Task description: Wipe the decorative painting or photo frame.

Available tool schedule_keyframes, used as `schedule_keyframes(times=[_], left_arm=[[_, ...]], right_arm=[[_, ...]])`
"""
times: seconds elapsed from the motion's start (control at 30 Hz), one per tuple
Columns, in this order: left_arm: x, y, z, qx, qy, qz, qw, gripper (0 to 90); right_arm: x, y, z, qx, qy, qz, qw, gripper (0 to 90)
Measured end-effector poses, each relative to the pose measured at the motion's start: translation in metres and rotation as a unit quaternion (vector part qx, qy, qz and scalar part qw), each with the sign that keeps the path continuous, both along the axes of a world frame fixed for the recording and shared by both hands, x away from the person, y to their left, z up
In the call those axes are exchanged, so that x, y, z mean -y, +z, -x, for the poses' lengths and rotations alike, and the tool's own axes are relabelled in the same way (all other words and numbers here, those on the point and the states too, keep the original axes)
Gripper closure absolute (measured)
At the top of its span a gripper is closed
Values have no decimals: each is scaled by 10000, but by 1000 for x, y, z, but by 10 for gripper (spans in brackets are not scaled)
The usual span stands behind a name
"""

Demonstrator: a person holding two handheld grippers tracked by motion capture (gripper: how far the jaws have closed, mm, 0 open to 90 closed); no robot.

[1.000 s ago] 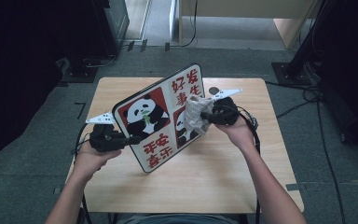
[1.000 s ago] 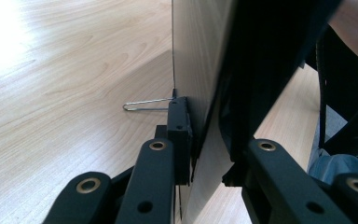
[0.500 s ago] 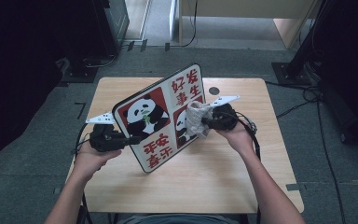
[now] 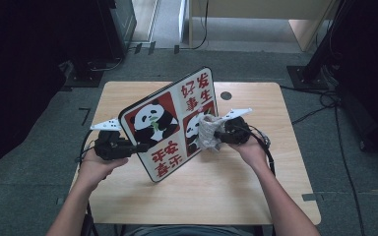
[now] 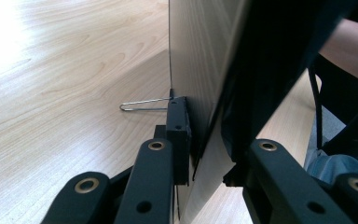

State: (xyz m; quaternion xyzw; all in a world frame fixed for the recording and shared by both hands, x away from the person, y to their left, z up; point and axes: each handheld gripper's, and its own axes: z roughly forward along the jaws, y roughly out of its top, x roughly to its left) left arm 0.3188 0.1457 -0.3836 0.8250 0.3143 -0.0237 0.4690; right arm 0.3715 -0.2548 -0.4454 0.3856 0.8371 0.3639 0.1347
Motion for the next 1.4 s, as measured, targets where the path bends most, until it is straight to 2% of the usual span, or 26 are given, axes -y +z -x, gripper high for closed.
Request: schedule_keyframes(times=[0.17, 0.2, 0.3, 0.63, 0.7, 0.9, 1.07, 1.17, 1.2, 1.23, 1.4], left_arm=[[1, 0, 1, 20, 11, -14, 10000, 783], [1, 0, 1, 18, 18, -6, 10000, 782], [0, 0, 0, 16, 11, -1, 10000, 781], [1, 0, 1, 29, 35, 3, 10000, 781], [1, 1, 1, 16, 48, -14, 10000, 781], [1, 1, 1, -18, 83, -15, 10000, 784], [0, 1, 1, -7, 78, -2, 10000, 783], [1, 1, 0, -14, 88, -7, 10000, 785], [1, 1, 1, -12, 88, -4, 10000, 785], [1, 1, 1, -12, 88, -4, 10000, 785], [0, 0, 0, 1, 88, 18, 10000, 785]], right_arm=[[0, -7, 2, -61, -29, -33, 10000, 685], [0, -10, 3, -125, -14, 17, 9999, 686], [1, -14, 4, -130, 4, 63, 9999, 685], [4, -16, 5, -257, 12, -98, 9996, 689], [5, -13, 5, -293, 47, -95, 9995, 691], [7, -2, 7, -217, 99, -135, 9996, 695], [9, 16, 9, -146, 124, -313, 9993, 699], [7, 25, 10, -161, 158, -295, 9993, 701], [4, 32, 11, -206, 154, -315, 9992, 702], [4, 32, 11, -206, 154, -315, 9992, 702], [1, 51, 11, -209, 175, -431, 9987, 702]])
